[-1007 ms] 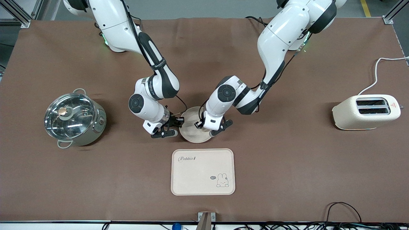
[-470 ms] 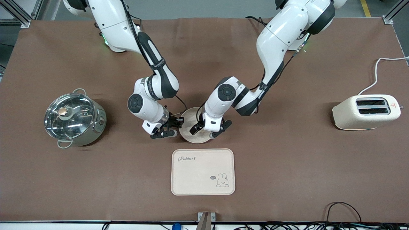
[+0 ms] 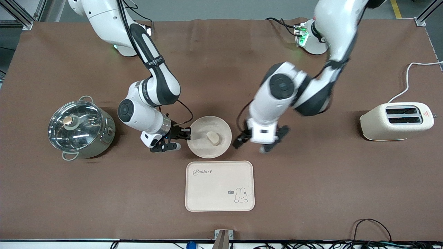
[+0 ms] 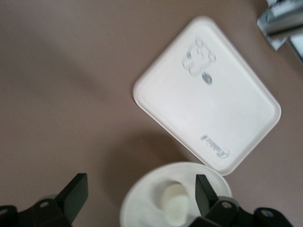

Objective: Place bun in plate and plate on tray
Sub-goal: 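Lift the left gripper away while the right gripper drags the plate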

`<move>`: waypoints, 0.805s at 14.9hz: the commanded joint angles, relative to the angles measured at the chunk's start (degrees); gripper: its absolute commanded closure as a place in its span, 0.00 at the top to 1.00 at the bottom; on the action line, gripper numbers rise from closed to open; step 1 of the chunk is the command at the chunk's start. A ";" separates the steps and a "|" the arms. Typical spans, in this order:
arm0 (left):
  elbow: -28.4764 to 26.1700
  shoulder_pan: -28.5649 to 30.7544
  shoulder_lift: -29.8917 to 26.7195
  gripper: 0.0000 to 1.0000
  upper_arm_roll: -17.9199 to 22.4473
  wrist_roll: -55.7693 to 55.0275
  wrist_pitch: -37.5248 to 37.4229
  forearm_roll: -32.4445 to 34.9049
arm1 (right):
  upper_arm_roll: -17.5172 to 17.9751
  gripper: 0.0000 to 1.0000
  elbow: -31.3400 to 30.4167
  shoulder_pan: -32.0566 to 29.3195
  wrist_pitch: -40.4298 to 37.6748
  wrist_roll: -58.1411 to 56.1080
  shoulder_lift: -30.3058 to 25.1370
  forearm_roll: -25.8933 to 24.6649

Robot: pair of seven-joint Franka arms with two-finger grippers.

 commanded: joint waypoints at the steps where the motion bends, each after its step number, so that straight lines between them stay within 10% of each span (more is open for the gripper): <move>1: -2.61 6.40 -8.15 1.00 0.17 10.38 -6.46 0.54 | 0.56 0.00 6.66 -0.79 -0.31 1.90 4.66 1.26; 12: -1.47 23.83 -27.59 1.00 1.56 54.51 -33.27 0.01 | 2.92 0.00 46.54 -7.98 -1.18 12.45 33.75 1.35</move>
